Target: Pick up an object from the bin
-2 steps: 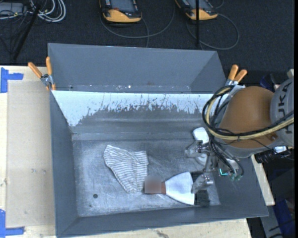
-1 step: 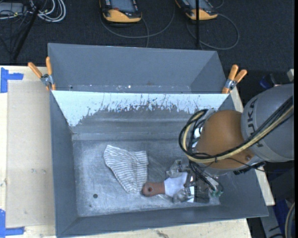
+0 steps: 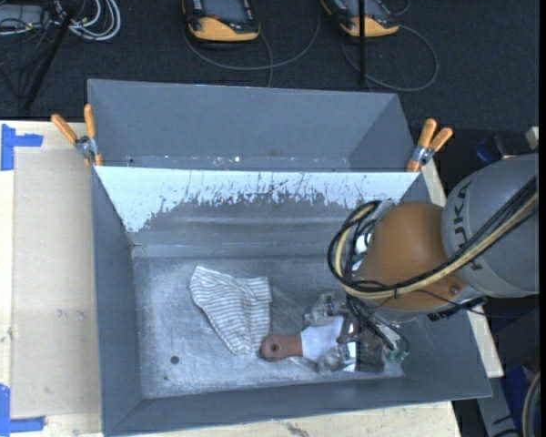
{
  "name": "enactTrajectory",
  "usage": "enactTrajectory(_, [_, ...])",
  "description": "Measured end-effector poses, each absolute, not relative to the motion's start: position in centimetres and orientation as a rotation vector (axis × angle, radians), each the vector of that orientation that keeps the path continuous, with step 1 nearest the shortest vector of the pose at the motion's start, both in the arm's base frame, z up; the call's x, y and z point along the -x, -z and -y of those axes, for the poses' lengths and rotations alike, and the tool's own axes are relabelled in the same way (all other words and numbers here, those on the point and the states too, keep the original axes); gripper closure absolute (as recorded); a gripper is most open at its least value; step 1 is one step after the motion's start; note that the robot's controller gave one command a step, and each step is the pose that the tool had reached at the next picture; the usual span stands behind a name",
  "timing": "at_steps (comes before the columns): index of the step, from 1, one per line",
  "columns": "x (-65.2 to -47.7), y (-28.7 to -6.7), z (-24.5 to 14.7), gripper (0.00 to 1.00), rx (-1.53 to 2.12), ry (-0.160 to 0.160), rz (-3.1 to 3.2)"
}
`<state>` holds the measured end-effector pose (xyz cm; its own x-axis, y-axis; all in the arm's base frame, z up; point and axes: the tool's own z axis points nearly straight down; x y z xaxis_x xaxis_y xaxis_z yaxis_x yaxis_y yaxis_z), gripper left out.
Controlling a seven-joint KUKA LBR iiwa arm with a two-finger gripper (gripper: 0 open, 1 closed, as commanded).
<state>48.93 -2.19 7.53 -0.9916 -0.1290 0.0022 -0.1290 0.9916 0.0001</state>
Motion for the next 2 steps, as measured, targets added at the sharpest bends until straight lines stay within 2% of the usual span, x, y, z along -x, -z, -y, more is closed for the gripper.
enactTrajectory(1, [-48.7, -7.6, 2.0, 1.0, -0.453, 0.002, 3.12])
enactTrajectory(2, [-51.4, -21.6, 2.9, 1.0, -0.446, 0.001, 3.111])
